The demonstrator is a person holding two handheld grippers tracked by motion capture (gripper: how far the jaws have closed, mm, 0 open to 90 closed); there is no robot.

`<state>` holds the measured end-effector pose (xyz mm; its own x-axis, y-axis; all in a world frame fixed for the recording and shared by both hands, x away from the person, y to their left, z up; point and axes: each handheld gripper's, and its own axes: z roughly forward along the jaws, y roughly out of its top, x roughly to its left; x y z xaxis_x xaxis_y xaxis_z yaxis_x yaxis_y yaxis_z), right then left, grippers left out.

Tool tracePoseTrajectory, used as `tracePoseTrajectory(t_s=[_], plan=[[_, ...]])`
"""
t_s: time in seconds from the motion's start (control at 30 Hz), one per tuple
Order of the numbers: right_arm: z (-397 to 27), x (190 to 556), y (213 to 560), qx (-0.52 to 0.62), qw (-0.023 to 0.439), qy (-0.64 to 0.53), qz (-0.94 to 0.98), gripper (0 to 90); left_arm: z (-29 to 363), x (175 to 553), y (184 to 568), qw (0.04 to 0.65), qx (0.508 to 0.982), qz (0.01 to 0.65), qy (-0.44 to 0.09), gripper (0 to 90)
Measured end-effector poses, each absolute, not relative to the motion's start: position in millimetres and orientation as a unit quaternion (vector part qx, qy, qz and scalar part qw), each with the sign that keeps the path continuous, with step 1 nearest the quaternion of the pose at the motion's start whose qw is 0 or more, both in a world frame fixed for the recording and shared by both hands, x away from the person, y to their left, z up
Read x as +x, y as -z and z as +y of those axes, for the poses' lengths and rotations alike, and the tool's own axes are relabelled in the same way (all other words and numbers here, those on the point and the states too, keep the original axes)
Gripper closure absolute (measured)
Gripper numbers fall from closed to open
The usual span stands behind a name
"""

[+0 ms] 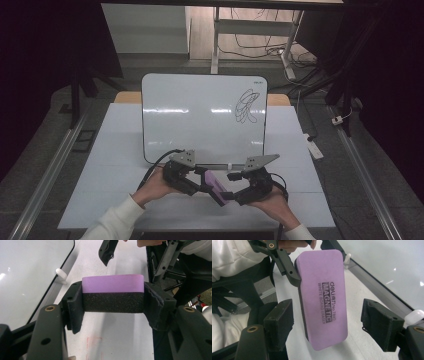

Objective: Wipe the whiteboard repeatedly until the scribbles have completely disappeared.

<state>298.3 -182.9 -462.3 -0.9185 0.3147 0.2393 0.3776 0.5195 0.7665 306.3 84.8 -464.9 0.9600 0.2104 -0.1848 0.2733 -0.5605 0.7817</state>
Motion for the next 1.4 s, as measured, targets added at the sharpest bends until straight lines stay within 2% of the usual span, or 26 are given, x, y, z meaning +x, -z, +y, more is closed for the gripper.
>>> tracePoseTrajectory(t_s=[0.63, 0.93, 1.23, 1.4], plan=[[-169.3, 301.0, 476.1, -0.189, 0.081, 0.426, -0.881, 27.7, 80.5, 305.5, 467.6, 0.441, 0.888, 0.122, 0.041, 38.9], [-165.3, 303.7, 482.1, -0.181, 0.104, 0.423, -0.882, 36.9, 80.3, 303.2, 465.9, 0.448, 0.887, 0.105, 0.047, 38.9], [-165.9, 301.7, 479.9, -0.179, 0.086, 0.428, -0.882, 39.2, 81.9, 305.0, 466.2, 0.456, 0.881, 0.120, 0.048, 37.9], [-168.8, 302.1, 478.7, -0.190, 0.056, 0.432, -0.880, 39.4, 88.4, 308.2, 463.5, 0.471, 0.866, 0.164, 0.039, 28.9]])
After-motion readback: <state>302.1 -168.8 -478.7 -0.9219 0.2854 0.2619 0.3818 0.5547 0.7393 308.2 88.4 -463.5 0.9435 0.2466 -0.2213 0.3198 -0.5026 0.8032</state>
